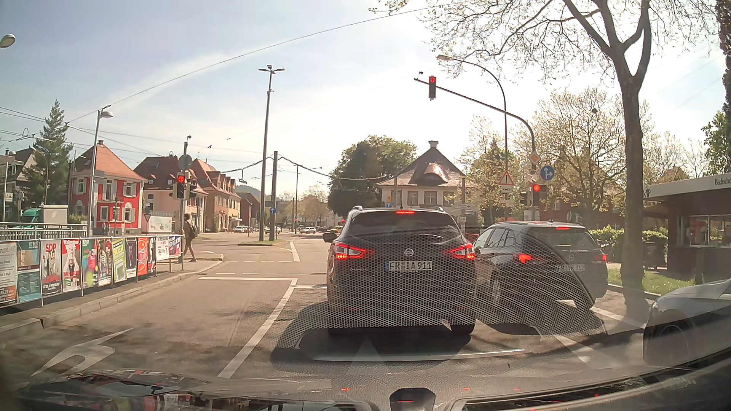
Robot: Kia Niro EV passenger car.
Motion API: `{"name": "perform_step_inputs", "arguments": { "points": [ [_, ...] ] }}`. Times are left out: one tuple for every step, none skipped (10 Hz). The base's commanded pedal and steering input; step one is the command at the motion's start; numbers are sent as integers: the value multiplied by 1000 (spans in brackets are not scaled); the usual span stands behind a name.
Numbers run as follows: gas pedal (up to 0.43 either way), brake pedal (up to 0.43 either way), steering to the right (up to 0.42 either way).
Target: Follow the waypoints while adhering to traffic rules and regulations
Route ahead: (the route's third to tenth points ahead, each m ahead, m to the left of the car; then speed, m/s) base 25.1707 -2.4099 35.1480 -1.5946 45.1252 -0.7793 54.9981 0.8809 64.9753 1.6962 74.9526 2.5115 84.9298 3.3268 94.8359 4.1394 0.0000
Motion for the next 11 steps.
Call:
{"name": "perform_step_inputs", "arguments": {
  "points": [
    [0, 226, -38],
    [0, 226, -38],
    [0, 226, -38],
    [0, 226, -38],
    [0, 220, -38],
    [0, 226, -38],
    [0, 226, -38],
    [0, 226, -38],
    [0, 226, -38],
    [0, 226, -38],
    [0, 226, -38]
  ]
}}
